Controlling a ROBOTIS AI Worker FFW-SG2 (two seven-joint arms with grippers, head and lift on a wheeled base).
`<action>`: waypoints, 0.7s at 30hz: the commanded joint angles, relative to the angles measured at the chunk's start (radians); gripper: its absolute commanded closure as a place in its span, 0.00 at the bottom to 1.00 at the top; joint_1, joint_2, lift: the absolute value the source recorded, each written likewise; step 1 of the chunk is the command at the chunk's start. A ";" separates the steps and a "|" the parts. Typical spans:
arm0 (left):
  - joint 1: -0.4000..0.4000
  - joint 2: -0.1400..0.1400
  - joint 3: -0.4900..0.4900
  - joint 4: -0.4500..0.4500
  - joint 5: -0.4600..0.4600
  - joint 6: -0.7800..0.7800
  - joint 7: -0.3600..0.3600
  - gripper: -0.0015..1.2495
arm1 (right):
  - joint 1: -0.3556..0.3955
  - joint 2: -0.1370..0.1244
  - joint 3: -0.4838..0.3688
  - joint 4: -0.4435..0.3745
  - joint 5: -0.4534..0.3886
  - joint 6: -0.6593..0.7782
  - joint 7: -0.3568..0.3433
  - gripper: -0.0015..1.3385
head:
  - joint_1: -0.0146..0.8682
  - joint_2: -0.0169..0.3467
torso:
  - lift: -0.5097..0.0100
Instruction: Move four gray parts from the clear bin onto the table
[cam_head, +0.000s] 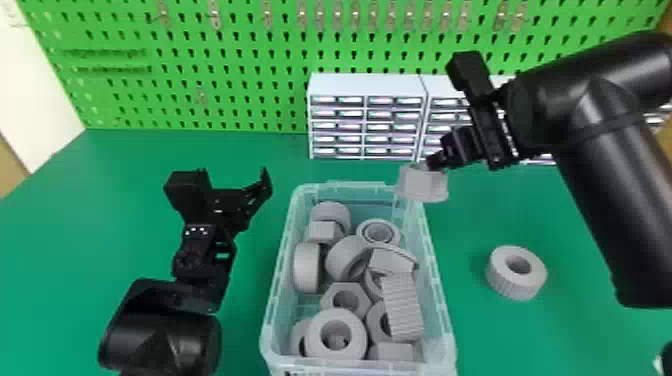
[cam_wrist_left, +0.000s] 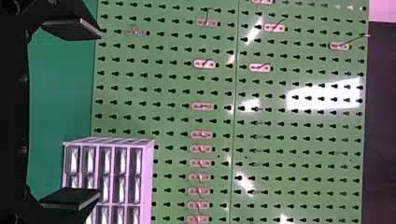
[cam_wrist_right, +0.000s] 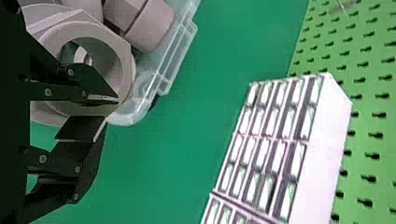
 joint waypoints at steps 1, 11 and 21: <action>0.000 0.000 -0.003 0.000 0.000 0.001 0.000 0.08 | 0.013 -0.002 -0.041 -0.024 0.028 0.016 0.002 0.75 | 0.80 0.24 | 0.88; 0.006 0.000 -0.012 0.000 0.009 0.002 0.008 0.08 | 0.044 -0.015 -0.107 -0.058 0.077 0.047 0.002 0.75 | 0.80 0.24 | 0.88; 0.006 -0.002 -0.017 0.000 0.017 0.002 0.014 0.08 | 0.077 -0.028 -0.170 -0.086 0.128 0.069 0.003 0.75 | 0.80 0.24 | 0.88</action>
